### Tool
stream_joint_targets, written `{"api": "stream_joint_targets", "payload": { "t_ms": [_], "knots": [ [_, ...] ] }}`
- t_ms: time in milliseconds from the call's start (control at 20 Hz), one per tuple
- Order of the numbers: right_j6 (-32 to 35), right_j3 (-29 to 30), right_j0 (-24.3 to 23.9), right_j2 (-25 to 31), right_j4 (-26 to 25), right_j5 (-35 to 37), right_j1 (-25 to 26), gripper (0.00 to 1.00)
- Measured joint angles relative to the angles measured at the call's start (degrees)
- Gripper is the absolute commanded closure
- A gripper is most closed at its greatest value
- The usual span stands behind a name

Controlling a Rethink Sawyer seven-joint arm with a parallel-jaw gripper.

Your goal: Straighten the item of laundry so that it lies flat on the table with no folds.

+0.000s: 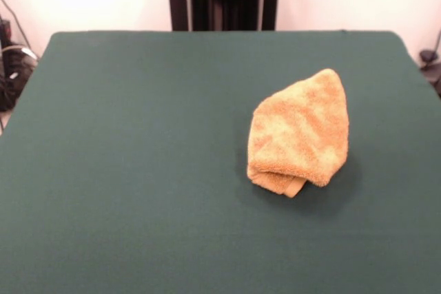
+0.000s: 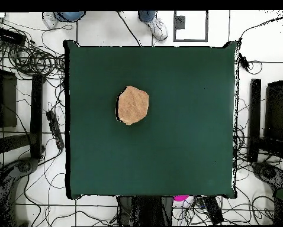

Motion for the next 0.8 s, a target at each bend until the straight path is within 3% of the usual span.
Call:
{"api": "stream_joint_targets", "payload": {
  "t_ms": [800],
  "knots": [
    [0.0,-0.3,4.1,0.1,-6.5,-0.3,3.2,0.00]
  ]
}}
